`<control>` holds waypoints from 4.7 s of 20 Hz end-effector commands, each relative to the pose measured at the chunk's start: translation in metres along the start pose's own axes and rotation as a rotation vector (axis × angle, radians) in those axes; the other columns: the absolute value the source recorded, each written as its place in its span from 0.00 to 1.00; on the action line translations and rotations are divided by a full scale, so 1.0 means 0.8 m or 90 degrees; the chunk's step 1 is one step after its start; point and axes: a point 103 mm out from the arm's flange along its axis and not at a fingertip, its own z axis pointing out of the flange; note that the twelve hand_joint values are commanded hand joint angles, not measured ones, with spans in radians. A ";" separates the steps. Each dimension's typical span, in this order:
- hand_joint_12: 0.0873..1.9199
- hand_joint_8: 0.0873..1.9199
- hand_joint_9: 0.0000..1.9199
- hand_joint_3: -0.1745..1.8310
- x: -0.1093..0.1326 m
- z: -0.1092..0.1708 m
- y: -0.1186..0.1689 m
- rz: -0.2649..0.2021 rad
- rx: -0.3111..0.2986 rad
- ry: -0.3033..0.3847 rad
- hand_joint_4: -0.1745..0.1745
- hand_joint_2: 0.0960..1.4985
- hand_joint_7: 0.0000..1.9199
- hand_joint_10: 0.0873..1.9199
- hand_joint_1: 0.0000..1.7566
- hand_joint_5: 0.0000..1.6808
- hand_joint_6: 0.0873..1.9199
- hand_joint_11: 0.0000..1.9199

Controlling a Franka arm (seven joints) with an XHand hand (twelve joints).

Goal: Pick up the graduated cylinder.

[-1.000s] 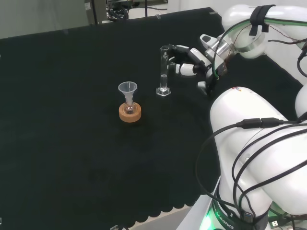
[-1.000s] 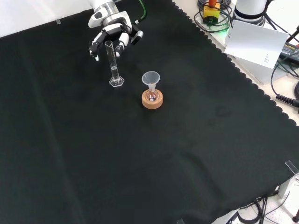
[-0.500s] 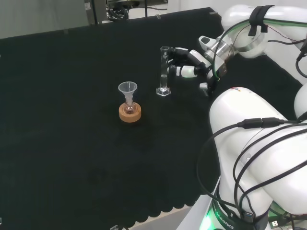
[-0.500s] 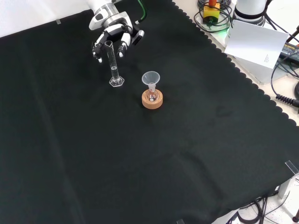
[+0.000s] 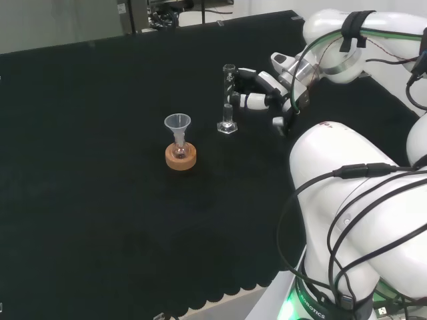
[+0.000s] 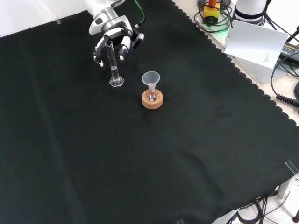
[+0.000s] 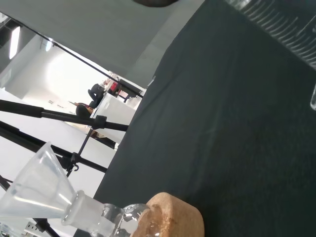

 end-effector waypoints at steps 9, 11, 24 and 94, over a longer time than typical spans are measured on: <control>0.64 0.27 0.39 0.00 -0.009 0.016 0.002 -0.010 -0.016 0.037 0.50 0.65 0.26 0.22 0.60 0.31 0.00 0.24; 0.63 0.27 0.40 0.00 -0.007 0.018 0.003 -0.013 -0.015 0.039 0.49 0.65 0.27 0.22 0.60 0.32 0.00 0.25; 0.58 0.25 0.46 0.00 -0.008 0.027 0.007 -0.011 -0.023 0.044 0.51 0.69 0.30 0.16 0.64 0.37 0.12 0.33; 0.46 0.56 0.66 0.09 0.063 -0.042 0.001 0.007 0.026 -0.235 0.00 0.75 0.48 0.10 0.71 0.53 0.56 0.55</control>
